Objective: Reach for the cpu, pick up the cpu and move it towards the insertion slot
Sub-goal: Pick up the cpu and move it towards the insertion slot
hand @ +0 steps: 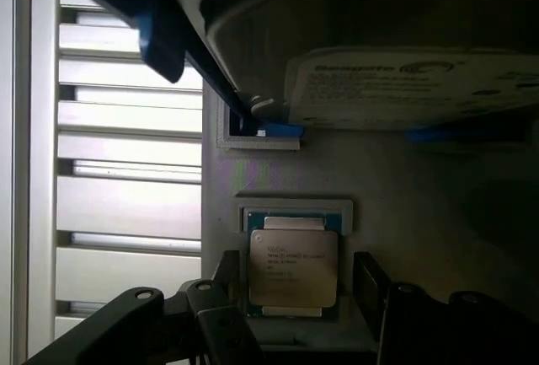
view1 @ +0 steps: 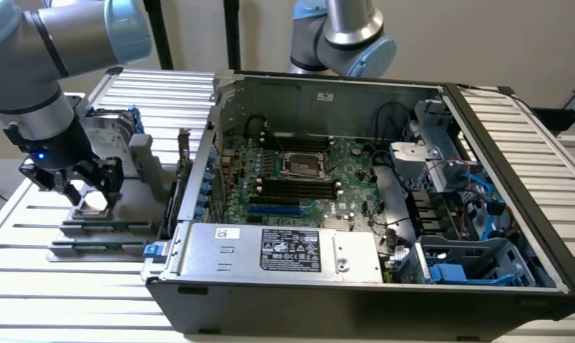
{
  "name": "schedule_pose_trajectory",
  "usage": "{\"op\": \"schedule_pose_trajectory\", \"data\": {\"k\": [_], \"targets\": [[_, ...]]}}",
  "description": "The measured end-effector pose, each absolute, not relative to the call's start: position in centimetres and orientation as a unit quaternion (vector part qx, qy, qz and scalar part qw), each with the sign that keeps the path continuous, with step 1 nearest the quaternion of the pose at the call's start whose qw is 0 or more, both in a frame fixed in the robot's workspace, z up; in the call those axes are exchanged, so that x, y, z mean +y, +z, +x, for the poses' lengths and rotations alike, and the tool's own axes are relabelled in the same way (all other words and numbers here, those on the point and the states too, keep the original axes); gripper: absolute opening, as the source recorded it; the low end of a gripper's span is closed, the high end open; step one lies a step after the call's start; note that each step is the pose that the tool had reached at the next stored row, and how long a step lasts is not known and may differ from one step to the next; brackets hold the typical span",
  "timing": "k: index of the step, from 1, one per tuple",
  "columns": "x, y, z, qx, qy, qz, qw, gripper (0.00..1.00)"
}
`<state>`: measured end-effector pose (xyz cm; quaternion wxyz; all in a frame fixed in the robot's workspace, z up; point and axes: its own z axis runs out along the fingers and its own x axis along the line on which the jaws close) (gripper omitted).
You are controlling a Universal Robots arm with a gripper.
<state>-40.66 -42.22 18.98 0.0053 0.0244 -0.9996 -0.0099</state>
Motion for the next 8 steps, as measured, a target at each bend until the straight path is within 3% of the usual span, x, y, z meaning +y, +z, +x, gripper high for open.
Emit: {"op": "schedule_pose_trajectory", "data": {"k": [8], "targets": [[-42.04, 18.85, -40.65, -1.0, -0.005, 0.024, 0.006, 0.65]]}}
